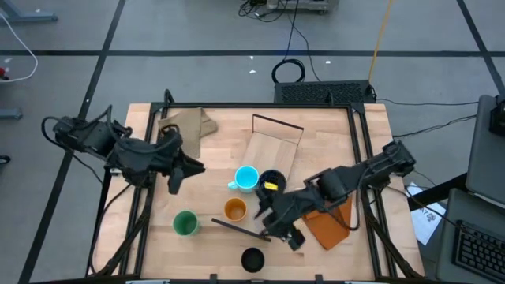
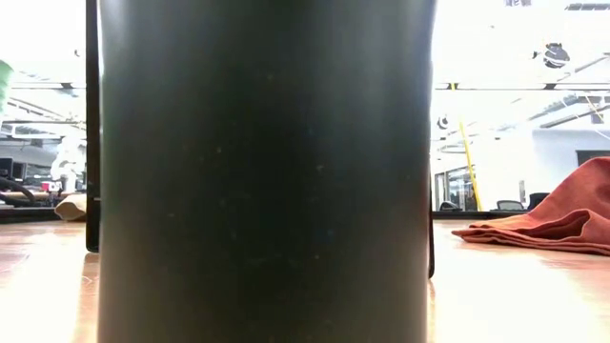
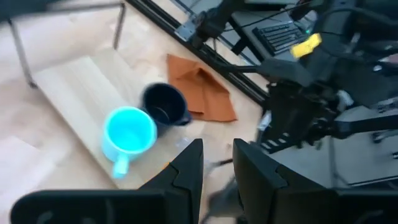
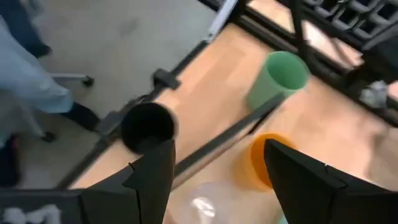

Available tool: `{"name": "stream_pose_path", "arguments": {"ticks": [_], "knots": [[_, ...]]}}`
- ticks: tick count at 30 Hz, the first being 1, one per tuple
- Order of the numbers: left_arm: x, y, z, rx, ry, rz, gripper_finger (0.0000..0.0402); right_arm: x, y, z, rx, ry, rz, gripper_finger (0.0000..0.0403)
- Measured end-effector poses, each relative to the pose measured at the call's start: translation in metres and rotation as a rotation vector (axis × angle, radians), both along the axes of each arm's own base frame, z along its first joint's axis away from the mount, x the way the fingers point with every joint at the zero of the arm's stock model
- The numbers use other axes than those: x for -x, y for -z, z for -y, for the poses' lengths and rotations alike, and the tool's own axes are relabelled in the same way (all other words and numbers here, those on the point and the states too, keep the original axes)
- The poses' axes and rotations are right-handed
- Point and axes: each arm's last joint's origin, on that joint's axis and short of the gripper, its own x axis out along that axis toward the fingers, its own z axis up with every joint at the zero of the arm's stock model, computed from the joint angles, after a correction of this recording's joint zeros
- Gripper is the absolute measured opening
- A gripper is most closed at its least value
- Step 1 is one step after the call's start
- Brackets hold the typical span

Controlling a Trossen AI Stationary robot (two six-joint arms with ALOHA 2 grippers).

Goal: Stack small to large cups/mugs on shelf
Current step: Put the black cup on the shelf

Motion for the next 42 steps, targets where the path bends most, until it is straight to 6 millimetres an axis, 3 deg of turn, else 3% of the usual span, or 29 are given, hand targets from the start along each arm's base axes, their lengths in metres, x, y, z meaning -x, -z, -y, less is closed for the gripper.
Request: {"name": "stream_pose_path", "arguments": {"ticks": [3,8,14,20,24,30,35,42], "knots": [[0.007,-0.001,-0.007,-0.058,0.013,-0.009,0.0088,-0.015,-0.002,0.003,0.039,0.040,-0.016,0.0238],[0.013,-0.001,-0.013,-0.054,-0.003,-0.031,0.0088,-0.030,0.016,-0.001,0.054,0.047,-0.103,0.0238],[0.012,-0.002,-0.013,-0.002,-0.033,-0.013,0.0088,-0.023,0.042,-0.028,0.154,-0.056,-0.228,0.0238],[0.009,-0.001,-0.016,-0.043,-0.087,-0.009,0.0088,-0.004,0.041,-0.067,0.155,-0.172,-0.182,0.0238],[0.007,-0.002,-0.021,-0.054,-0.128,-0.004,0.0088,0.001,0.048,-0.082,0.165,-0.228,-0.160,0.0238],[0.005,-0.003,-0.026,-0.051,-0.173,0.013,0.0088,-0.002,0.056,-0.086,0.181,-0.301,-0.111,0.0238],[0.002,-0.002,-0.025,-0.040,-0.176,0.005,0.0088,-0.012,0.069,-0.079,0.154,-0.244,-0.110,0.0238],[0.001,0.000,-0.022,-0.050,-0.151,-0.003,0.0088,-0.008,0.101,-0.078,0.195,-0.256,-0.195,0.0238]]}}
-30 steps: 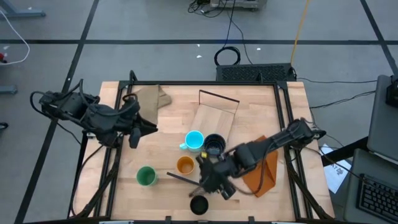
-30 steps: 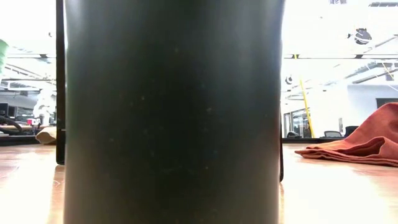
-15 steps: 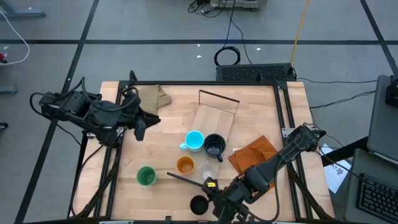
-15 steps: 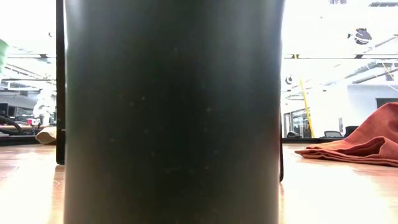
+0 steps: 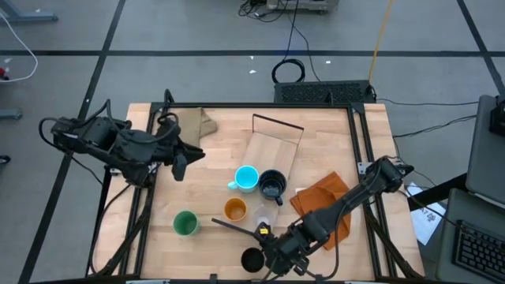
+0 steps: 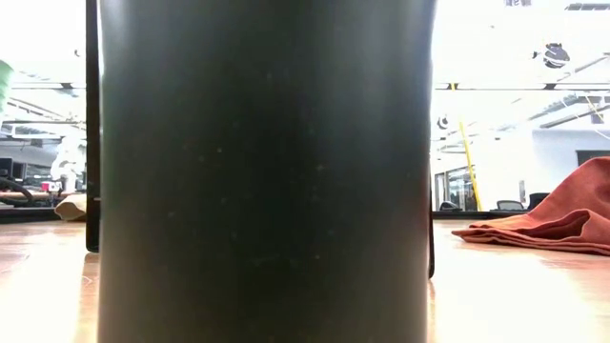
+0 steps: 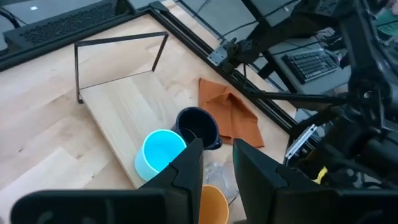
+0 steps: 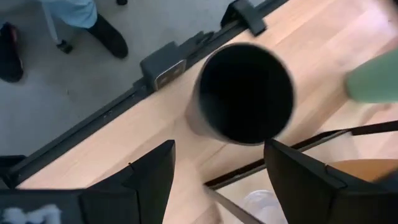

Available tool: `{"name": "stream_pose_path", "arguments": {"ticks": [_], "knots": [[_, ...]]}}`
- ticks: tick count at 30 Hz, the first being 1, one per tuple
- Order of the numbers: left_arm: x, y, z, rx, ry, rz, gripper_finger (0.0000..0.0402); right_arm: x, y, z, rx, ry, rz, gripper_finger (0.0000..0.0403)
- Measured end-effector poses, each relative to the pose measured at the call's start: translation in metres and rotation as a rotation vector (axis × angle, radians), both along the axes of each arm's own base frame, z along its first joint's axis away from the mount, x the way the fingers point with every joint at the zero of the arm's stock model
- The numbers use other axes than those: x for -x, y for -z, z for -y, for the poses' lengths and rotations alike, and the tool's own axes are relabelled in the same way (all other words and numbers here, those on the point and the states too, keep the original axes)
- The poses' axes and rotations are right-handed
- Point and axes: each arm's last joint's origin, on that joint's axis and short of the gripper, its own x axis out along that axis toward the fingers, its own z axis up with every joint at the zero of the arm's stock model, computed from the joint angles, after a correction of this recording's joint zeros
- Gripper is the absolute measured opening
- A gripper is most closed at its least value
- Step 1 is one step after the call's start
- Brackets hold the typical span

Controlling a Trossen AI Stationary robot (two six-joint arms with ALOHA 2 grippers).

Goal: Stack small to large cups/mugs on shelf
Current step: Put the black cup on the shelf

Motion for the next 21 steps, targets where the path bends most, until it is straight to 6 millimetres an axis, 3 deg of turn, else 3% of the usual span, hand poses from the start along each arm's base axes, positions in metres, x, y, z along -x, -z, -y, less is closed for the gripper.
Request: {"name": "stream_pose_path", "arguments": {"ticks": [5,13,21], "knots": [[0.000,0.000,0.000,-0.017,0.005,-0.005,0.0088,0.003,0.016,-0.005,0.003,-0.013,-0.006,0.0238],[0.000,0.000,0.000,-0.018,0.008,-0.005,0.0088,0.007,0.012,-0.024,-0.021,-0.071,0.111,0.0238],[0.000,0.000,0.000,-0.008,0.002,-0.003,0.0088,0.004,0.008,-0.028,-0.034,-0.101,0.173,0.0232]]}}
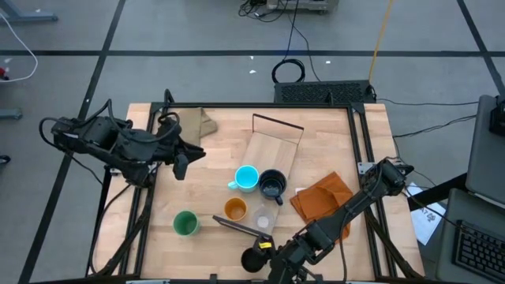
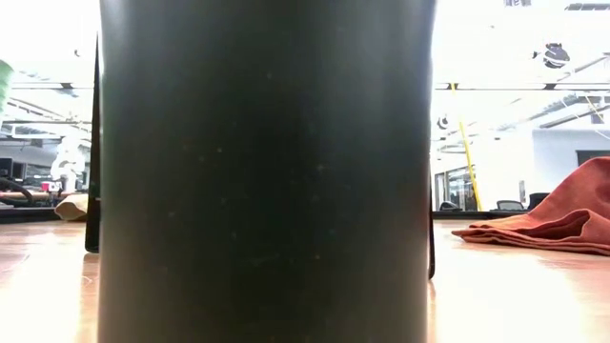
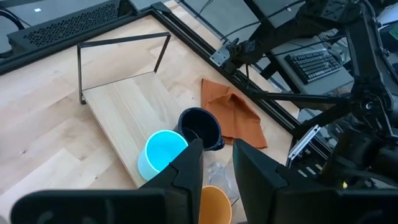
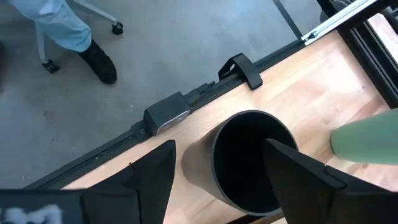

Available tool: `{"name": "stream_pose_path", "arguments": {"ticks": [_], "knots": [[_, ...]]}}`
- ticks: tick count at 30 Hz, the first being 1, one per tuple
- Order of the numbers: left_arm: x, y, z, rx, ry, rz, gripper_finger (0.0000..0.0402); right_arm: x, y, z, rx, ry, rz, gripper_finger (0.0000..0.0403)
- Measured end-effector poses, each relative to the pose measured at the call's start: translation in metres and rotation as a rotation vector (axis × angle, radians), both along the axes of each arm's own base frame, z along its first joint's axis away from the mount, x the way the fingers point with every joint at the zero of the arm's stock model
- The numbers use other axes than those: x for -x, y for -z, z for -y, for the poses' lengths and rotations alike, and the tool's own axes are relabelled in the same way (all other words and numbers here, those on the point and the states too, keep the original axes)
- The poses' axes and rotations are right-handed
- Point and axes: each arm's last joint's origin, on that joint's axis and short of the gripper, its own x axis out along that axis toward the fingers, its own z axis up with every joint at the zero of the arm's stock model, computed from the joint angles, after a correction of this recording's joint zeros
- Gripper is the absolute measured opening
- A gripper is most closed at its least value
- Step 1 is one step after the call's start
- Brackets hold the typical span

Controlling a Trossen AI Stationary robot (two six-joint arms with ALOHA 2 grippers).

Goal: Stack small to large cups/mugs on shelf
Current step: Put the black cup on the shelf

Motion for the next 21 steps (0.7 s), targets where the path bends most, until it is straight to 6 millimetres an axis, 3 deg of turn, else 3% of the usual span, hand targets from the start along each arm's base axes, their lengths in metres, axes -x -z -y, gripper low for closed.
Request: {"name": "stream_pose_path", "arguments": {"ticks": [8,16,21], "knots": [[0.000,0.000,0.000,0.009,0.000,0.001,0.0088,-0.004,0.017,-0.009,0.002,-0.009,-0.019,0.0201],[0.000,0.000,0.001,0.020,0.014,0.000,0.0088,-0.008,0.016,-0.010,-0.010,-0.012,0.005,0.0199],[-0.001,0.000,0.004,0.020,0.027,-0.002,0.0088,-0.017,0.034,-0.009,0.008,0.004,-0.025,0.0198]]}}
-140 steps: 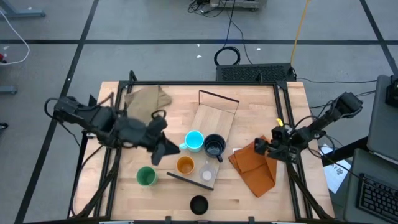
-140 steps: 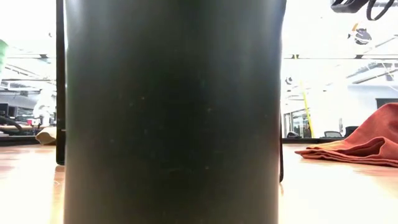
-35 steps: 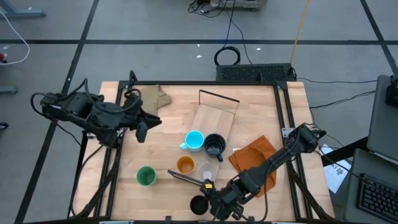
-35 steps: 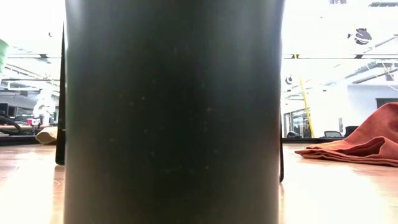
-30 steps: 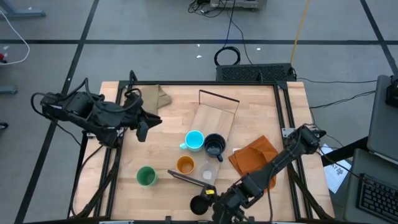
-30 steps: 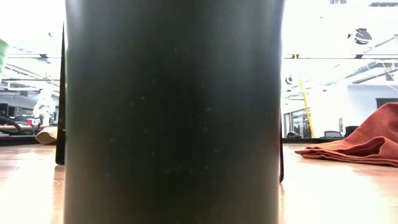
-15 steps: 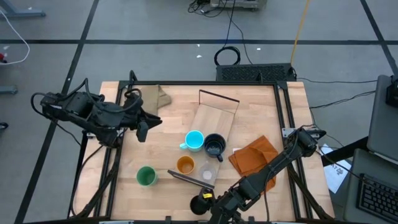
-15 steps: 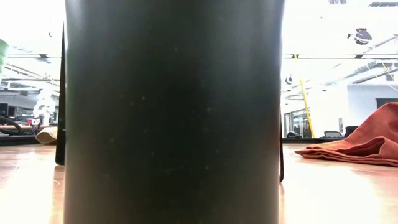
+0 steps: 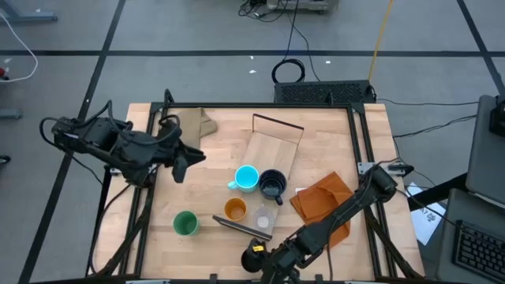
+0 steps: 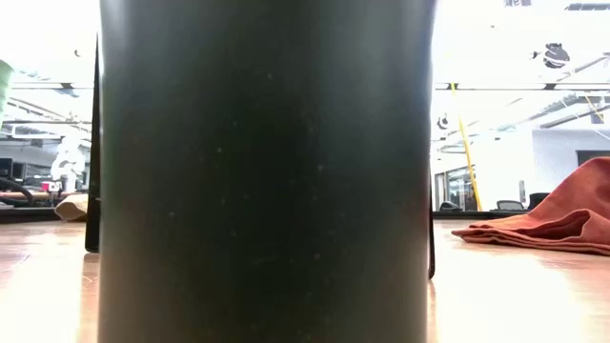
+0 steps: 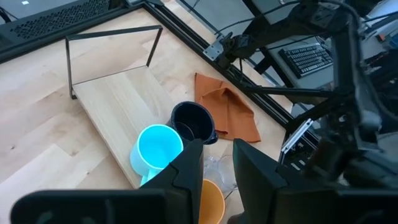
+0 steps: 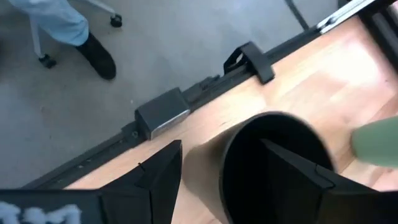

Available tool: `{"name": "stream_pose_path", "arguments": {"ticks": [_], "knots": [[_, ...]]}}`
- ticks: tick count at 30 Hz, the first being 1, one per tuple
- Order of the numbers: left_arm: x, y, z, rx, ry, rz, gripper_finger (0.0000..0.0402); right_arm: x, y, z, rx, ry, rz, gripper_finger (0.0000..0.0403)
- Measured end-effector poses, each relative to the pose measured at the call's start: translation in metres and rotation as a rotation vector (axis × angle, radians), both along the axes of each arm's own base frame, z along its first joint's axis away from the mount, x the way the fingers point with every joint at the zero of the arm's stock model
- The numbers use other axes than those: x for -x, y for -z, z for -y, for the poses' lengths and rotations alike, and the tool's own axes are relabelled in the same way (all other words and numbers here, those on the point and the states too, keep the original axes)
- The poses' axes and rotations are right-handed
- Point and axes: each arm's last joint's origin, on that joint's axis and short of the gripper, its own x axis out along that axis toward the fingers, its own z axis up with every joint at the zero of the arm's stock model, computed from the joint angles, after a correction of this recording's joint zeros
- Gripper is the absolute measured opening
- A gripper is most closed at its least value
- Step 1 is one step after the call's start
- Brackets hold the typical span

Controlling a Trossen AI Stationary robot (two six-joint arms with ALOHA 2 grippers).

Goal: Stack small to large cups/mugs on shelf
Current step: Put the black cup on the shelf

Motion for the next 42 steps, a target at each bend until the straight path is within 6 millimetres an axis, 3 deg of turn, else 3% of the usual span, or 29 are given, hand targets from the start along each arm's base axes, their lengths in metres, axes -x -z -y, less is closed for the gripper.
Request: {"name": "stream_pose_path", "arguments": {"ticks": [14,18,24,29,42], "knots": [[-0.007,0.002,0.010,0.002,0.039,-0.002,0.0088,0.001,0.015,0.009,0.061,0.037,-0.111,0.0185],[-0.011,0.005,0.012,0.007,0.056,-0.019,0.0088,0.000,0.016,0.010,0.072,0.030,-0.114,0.0138],[-0.015,0.007,0.014,0.008,0.066,-0.031,0.0088,0.002,0.017,0.010,0.084,0.029,-0.128,0.0015],[-0.015,0.007,0.014,0.007,0.069,-0.032,0.0088,0.003,0.015,0.010,0.086,0.055,-0.124,0.0004],[-0.014,0.007,0.015,0.020,0.115,-0.043,0.0088,0.012,-0.048,0.022,-0.091,0.124,0.019,0.0001]]}}
